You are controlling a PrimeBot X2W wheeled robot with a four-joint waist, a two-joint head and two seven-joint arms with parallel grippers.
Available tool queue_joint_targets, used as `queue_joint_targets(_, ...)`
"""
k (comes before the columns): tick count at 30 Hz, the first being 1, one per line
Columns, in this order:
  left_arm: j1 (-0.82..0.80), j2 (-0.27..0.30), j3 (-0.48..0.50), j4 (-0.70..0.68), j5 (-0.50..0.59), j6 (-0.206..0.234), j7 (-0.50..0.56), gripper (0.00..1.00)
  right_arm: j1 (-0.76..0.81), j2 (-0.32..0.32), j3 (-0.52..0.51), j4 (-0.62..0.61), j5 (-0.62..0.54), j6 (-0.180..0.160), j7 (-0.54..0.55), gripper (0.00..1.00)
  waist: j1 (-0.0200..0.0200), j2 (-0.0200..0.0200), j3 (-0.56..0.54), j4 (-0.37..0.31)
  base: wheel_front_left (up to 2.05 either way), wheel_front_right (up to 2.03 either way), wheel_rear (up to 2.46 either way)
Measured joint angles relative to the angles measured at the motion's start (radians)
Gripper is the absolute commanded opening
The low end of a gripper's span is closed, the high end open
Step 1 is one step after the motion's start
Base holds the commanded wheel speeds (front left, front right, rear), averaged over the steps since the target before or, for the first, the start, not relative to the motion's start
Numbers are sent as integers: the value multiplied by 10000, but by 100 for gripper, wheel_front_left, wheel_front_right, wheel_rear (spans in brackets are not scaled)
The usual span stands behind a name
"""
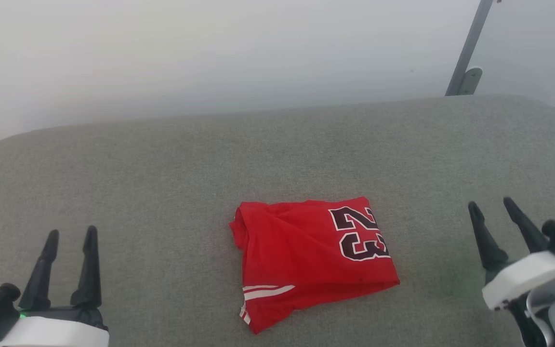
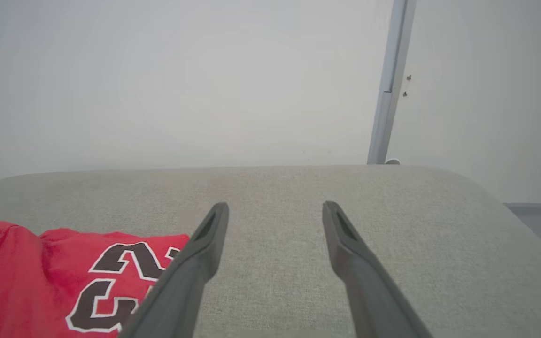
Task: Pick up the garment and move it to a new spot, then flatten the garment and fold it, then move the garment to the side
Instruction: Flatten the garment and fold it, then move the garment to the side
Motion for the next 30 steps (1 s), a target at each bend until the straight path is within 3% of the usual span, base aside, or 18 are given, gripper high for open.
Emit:
queue_joint_targets(12,69,63,31,8,2,0,0,100,462,399,-257,393,-326,0,-382,100,0,0,-92,133,0,0,0)
queue_joint_targets(30,121,61,-134,59,48,2,0,100,520,474,-299,495,-514,0,-412,100,0,0,-53,281,0,0,0)
